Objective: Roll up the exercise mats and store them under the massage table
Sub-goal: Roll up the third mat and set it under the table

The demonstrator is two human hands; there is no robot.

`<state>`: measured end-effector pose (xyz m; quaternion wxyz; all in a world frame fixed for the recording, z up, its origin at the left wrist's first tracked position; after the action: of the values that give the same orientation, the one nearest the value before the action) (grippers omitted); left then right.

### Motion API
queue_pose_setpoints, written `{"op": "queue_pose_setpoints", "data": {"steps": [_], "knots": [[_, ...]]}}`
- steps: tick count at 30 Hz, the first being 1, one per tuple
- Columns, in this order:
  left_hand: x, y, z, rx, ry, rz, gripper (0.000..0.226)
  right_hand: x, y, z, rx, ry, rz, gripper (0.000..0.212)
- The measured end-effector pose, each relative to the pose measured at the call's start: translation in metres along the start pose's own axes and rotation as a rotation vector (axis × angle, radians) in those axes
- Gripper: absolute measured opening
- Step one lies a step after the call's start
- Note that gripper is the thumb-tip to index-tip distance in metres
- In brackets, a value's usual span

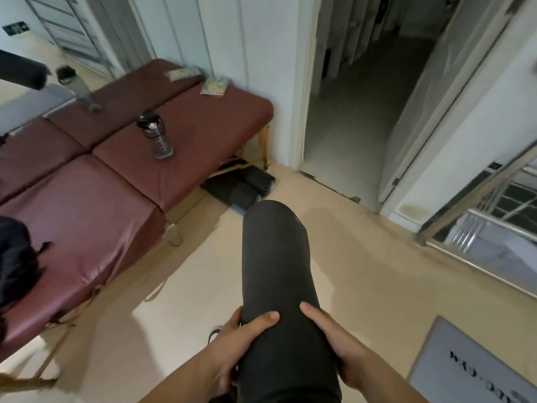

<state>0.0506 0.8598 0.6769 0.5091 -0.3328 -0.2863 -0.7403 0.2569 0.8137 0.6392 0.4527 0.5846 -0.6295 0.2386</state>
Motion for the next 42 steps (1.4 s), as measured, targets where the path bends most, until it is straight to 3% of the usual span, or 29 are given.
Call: {"op": "queue_pose_setpoints", "data": {"steps": [7, 12, 17, 21, 27, 31, 33, 38, 42], "knots": [[-0.17, -0.126, 0.087, 0.165, 0.023, 0.089, 0.132, -0.188, 0.086, -0.125, -0.022, 0.09, -0.094, 0.084], [-0.3, -0.19, 0.099, 0.184, 0.018, 0.168, 0.146, -0.329, 0.11, -0.162, -0.046, 0.26, -0.141, 0.057], [-0.416, -0.234, 0.085, 0.174, 0.094, 0.405, 0.124, -0.485, 0.104, -0.151, 0.042, 0.28, -0.191, 0.076], [-0.499, -0.263, 0.062, 0.147, 0.171, 0.521, 0.13, -0.598, 0.103, -0.135, 0.068, 0.282, -0.248, 0.082], [-0.627, -0.277, 0.002, 0.074, 0.175, 0.502, 0.161, -0.751, 0.086, -0.096, 0.084, 0.275, -0.248, 0.073], [-0.701, -0.259, -0.065, 0.005, 0.163, 0.494, 0.16, -0.824, 0.044, -0.069, 0.167, 0.257, -0.271, 0.073], [-0.731, -0.25, -0.087, -0.062, 0.153, 0.471, 0.161, -0.853, 0.019, -0.07, 0.214, 0.157, -0.247, 0.071], [-0.779, -0.234, -0.101, -0.165, 0.076, 0.42, 0.163, -0.875, -0.006, -0.095, 0.5, 0.032, -0.288, 0.102], [-0.793, -0.219, -0.084, -0.278, 0.026, 0.37, 0.171, -0.873, -0.011, -0.154, 0.62, -0.165, -0.232, 0.112]]}}
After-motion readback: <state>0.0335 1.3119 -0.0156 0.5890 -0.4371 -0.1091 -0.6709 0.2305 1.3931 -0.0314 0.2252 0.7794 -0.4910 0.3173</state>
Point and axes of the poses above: each hand's wrist, its own x-axis away from the middle knuckle, its own y-axis out of the palm, z = x × y, the point moved 8 cm from there along -x, towards the middle knuckle, and after that the axes turned 3 degrees about y, right-handed, at the moved point
